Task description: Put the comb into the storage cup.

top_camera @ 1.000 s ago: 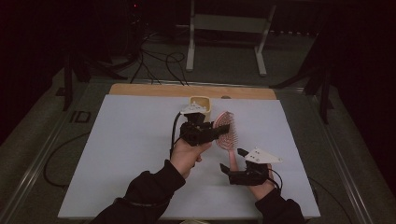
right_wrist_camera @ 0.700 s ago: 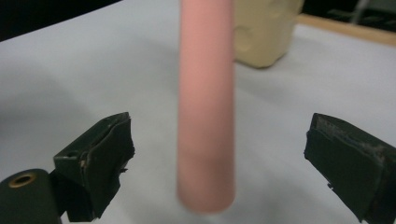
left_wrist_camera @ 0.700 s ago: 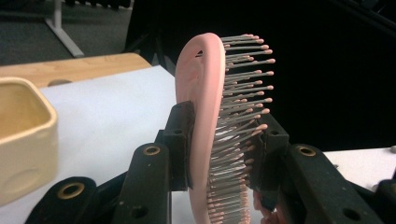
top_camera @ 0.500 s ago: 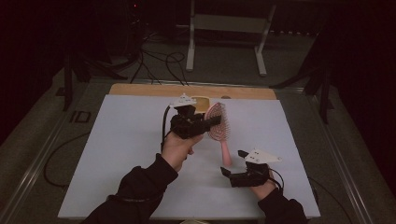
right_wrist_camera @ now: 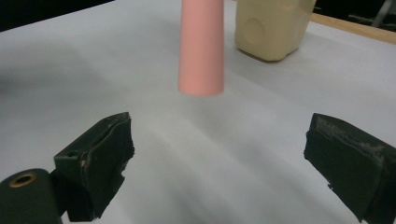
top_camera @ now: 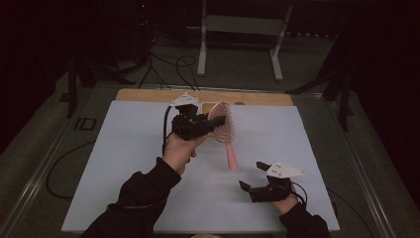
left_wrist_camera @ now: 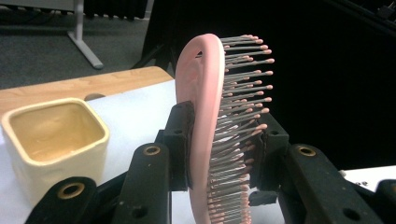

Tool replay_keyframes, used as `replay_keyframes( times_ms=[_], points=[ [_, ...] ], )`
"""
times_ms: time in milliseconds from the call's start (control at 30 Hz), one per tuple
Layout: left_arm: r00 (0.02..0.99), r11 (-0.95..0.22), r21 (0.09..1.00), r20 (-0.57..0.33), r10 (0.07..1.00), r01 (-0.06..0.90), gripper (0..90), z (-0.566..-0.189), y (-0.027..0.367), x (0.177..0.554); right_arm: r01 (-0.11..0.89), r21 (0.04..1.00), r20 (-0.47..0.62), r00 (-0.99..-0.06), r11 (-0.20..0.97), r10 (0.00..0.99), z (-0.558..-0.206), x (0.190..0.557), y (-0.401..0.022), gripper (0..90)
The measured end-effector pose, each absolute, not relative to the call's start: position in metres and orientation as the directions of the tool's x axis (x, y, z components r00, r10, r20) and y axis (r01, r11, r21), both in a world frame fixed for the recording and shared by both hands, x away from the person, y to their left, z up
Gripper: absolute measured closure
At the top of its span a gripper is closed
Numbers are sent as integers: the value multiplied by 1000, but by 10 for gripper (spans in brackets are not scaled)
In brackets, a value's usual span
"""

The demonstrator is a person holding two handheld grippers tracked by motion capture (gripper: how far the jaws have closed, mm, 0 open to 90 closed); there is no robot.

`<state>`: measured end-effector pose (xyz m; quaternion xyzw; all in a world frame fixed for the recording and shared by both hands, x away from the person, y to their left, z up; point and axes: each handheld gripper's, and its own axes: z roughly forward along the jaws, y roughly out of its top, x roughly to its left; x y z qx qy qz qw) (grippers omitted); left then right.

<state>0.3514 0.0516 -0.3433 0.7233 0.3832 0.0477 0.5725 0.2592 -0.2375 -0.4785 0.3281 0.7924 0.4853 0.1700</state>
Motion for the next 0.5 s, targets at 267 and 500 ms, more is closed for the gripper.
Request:
replay_keyframes(
  times_ms=[267,500],
  points=[
    [699,-39,885,-338,630,464,661,-330,65,356,356,882,48,-720,309,692,-482,254,-245,73],
    [687,-26,897,-318,653,441,662,-320,78,362,366,876,48,-716,316,696,-485,250,-252,73]
  ],
)
